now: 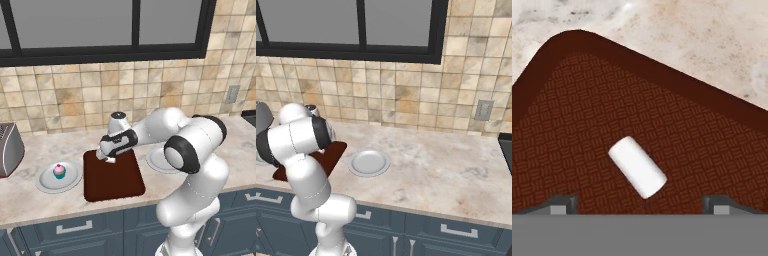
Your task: Move the dessert items from the plates to the tray.
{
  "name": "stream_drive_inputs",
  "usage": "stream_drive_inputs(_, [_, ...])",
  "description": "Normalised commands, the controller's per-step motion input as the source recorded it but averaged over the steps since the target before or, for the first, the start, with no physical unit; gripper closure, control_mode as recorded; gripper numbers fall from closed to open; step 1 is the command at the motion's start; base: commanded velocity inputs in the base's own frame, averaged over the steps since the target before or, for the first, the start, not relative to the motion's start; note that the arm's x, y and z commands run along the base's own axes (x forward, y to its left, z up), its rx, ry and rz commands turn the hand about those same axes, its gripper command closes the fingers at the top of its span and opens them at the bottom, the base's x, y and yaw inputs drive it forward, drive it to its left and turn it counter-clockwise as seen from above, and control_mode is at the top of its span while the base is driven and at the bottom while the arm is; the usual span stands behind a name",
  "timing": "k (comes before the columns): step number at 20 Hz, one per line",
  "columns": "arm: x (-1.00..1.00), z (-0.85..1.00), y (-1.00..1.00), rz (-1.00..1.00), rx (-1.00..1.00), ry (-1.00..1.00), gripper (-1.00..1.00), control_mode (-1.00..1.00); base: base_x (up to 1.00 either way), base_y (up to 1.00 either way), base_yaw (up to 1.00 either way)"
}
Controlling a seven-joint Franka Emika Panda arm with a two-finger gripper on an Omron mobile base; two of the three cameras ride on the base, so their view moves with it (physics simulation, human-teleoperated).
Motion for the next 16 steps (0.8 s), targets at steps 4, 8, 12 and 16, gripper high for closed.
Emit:
stream_drive_inputs(4, [0.00, 0.30, 0.00, -0.35, -0.02, 0.12, -1.00, -1.00, 0.00, 0.00, 0.00])
stream_drive_inputs(8, [-0.08, 0.18, 0.00, -0.38, -0.01, 0.11, -1.00, -1.00, 0.00, 0.00, 0.00])
stream_drive_inputs(12, [-0.10, 0.01, 0.00, -0.39, 0.00, 0.06, -1.00, -1.00, 0.00, 0.00, 0.00])
stream_drive_inputs(16, [-0.03, -0.02, 0.32, -0.23, 0.00, 0.00, -1.00, -1.00, 0.00, 0.00, 0.00])
